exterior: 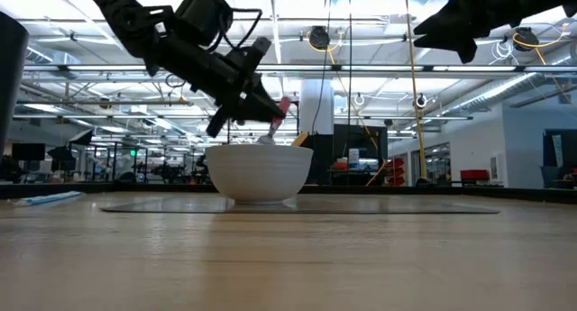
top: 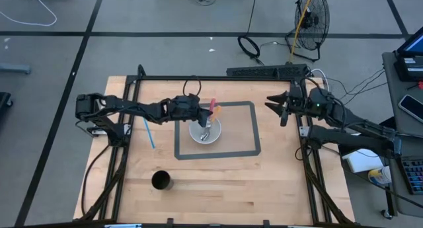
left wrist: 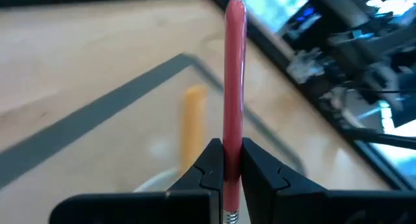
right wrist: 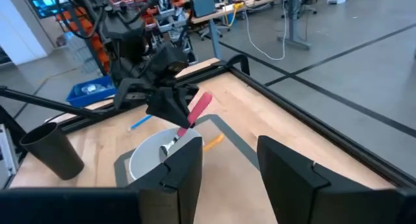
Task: Pick & Place Utensil
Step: Put the pink fork into the bowl on the table mat
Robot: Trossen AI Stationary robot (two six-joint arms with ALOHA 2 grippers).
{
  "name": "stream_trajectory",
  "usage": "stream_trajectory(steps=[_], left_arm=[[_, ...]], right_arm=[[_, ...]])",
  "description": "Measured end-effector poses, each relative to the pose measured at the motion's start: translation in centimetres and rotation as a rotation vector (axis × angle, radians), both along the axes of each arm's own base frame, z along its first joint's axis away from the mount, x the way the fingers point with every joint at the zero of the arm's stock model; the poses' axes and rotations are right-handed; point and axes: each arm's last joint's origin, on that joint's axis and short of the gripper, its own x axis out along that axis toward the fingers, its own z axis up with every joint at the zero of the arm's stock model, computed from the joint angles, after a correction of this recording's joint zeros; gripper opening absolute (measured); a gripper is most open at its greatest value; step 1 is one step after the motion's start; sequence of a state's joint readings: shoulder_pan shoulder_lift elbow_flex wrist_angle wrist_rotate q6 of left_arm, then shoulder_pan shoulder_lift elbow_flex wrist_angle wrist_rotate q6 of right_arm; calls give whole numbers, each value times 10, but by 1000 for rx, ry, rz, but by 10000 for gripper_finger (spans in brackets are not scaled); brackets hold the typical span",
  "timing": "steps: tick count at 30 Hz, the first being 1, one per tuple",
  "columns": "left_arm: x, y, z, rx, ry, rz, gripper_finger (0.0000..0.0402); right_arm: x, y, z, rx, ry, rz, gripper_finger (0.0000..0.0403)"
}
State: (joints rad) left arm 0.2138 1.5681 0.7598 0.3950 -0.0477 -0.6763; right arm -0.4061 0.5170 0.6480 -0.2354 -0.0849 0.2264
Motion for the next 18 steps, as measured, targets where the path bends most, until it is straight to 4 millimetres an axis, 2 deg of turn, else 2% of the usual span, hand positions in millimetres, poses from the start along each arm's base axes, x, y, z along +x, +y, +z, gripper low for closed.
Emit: stream_trajectory(steps=[7,14,18], left_arm=[[-8,-5,-14,-83,30,83,27],[-8,-10,-15,-85,36,95,29],[-10,-9,-20,-124,81,120,76]], right_arm=[[0,0,0,-3,2,0,141],[0,0,0,-9,4,2,141],[0,0,0,-9,5,1,141]])
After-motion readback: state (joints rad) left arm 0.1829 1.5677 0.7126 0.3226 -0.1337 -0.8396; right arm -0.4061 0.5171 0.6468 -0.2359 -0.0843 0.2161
